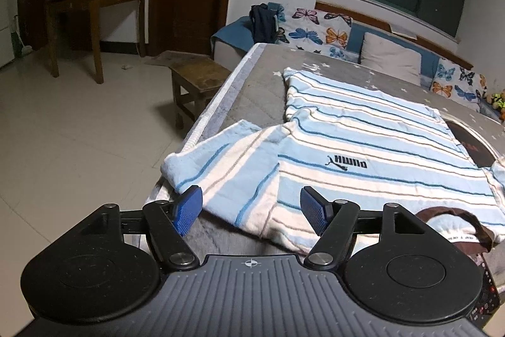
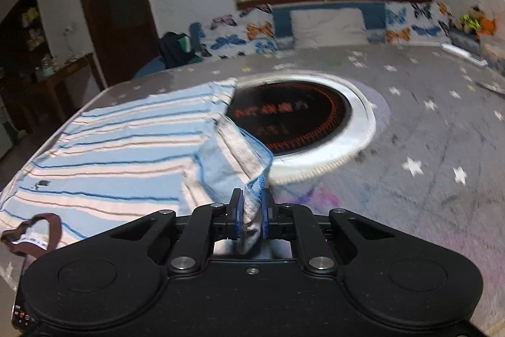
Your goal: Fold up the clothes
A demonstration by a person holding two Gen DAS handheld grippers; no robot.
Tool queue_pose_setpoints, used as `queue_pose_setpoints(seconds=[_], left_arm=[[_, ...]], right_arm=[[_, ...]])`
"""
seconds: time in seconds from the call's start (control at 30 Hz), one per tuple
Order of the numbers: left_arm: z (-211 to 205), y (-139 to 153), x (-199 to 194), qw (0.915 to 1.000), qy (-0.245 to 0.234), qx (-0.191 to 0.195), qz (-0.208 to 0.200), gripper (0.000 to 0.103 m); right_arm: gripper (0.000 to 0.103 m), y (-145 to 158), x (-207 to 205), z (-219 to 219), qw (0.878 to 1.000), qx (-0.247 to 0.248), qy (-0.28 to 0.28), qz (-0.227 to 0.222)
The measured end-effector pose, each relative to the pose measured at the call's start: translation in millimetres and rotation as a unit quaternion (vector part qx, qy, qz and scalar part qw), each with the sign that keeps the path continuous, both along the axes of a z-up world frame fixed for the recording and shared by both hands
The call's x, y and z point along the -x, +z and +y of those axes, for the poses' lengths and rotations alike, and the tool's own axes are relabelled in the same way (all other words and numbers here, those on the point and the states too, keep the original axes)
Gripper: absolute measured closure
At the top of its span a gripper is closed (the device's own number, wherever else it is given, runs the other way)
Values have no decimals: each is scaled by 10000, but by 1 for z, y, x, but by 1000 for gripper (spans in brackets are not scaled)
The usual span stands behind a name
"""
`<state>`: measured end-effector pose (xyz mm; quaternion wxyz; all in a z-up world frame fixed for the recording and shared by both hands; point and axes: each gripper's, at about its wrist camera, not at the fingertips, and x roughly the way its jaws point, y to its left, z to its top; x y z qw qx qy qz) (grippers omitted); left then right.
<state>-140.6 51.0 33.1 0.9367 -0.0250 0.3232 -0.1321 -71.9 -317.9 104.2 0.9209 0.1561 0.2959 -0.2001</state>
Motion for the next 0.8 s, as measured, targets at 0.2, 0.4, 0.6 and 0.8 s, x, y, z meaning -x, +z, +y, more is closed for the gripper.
queue_pose_setpoints(seconds=[0.2,0.4,0.6,0.8], left_arm=[[-1,-1,7,9999,69,93,32,33],[2,-1,12,9997,174,149,16,32],[12,-5,13,9991,349,216,120,31],[26,-6,3,9972,632,347,178,31]], right_arm=[[91,4,-24,23,9984,-37,553,-54],[91,5,-55,52,9926,-100,1213,-48],[90,7,-86,81,9823,-162,1868,-42],[87,9,-90,92,9766,-178,2140,85]])
